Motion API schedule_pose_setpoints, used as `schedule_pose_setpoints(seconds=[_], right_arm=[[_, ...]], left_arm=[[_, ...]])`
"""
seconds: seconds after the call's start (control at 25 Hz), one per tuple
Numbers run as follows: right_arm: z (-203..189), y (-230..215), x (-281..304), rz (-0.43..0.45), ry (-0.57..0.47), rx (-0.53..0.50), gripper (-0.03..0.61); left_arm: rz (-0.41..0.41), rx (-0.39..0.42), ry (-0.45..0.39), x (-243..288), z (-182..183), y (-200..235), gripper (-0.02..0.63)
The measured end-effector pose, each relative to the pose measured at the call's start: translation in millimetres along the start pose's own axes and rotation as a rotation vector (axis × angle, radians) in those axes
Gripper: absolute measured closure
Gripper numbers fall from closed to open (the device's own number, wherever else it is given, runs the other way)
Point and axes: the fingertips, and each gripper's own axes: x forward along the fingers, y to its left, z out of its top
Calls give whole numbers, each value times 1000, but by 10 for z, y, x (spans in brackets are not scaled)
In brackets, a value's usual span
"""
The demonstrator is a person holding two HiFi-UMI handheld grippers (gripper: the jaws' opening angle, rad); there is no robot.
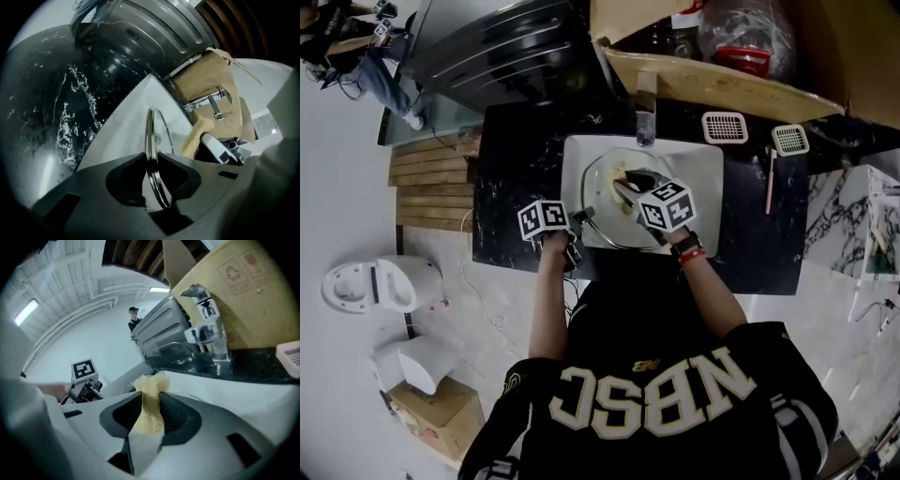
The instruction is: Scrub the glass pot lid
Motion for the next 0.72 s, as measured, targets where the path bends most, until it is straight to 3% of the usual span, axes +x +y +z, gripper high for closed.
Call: schedule_pose_setpoints(seconds=[0.2, 0.36, 0.56, 0.72], right_arm=[[-78, 254, 524, 108, 42, -226, 460], [-227, 414, 867, 136, 67, -427, 477], [-283, 257, 1038, 88, 62, -430, 488], [-340, -75, 1129, -20, 150, -482, 488]], left_arm=[[11, 3, -13, -8, -7, -27, 525], [-14, 21, -31, -40, -11, -79, 523], [-43, 20, -6, -89, -162, -112, 506], [-44, 60, -3, -90, -167, -132, 499]])
